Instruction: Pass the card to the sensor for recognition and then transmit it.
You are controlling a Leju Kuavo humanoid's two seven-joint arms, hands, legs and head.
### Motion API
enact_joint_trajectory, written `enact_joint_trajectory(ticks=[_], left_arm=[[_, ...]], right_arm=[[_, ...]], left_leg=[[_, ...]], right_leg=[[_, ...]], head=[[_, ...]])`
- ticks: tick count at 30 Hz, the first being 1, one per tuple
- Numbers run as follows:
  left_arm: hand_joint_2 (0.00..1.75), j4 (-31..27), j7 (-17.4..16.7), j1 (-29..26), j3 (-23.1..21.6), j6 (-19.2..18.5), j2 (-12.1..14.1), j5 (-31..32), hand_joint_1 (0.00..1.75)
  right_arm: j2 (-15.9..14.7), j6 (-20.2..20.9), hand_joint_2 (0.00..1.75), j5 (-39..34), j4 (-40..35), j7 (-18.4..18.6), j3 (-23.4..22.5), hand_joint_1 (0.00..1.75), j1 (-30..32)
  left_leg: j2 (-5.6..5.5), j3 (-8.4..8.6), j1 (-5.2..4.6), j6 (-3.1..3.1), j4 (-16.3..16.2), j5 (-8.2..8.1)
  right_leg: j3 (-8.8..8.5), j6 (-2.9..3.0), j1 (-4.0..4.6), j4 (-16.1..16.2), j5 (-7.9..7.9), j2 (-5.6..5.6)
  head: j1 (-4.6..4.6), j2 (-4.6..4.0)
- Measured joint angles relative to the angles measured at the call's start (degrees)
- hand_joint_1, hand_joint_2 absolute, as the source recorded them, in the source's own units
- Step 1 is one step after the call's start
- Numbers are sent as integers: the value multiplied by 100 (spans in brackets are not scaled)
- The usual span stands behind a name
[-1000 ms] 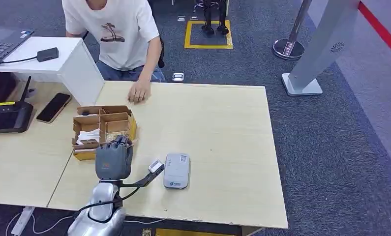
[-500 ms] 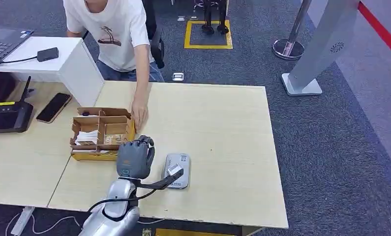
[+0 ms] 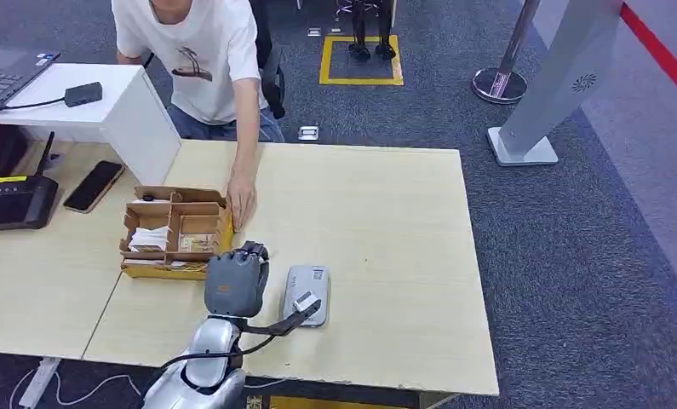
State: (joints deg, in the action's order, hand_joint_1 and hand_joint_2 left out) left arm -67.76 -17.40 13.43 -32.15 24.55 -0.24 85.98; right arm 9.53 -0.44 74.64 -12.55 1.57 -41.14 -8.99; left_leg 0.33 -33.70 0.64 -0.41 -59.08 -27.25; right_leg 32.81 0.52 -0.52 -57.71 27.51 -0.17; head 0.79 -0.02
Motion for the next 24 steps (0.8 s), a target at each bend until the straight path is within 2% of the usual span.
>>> enact_joint_trajectory(ticks=[8, 14, 24], left_arm=[[175, 151, 261, 382, -418, -499, 26, -116, 175], [175, 332, 656, 639, -781, -845, 72, -393, 175], [175, 466, 718, 796, -1253, -1103, 181, -544, 175]], right_arm=[[0, 37, 175, -136, -20, 50, 109, 0, -42], [0, 105, 175, -157, -24, 52, 210, 0, -46], [0, 103, 175, -343, -52, 50, 280, 0, -63]], left_leg=[[1, -1, -1, 0, -2, 0], [1, -1, 0, 0, -1, 0], [1, -1, 0, 0, -2, 0]], right_leg=[[1, -3, -1, 0, -2, 1], [2, -3, -1, 0, -2, 1], [1, -3, -1, 0, -2, 1]], head=[[0, 2], [0, 0], [0, 0]])
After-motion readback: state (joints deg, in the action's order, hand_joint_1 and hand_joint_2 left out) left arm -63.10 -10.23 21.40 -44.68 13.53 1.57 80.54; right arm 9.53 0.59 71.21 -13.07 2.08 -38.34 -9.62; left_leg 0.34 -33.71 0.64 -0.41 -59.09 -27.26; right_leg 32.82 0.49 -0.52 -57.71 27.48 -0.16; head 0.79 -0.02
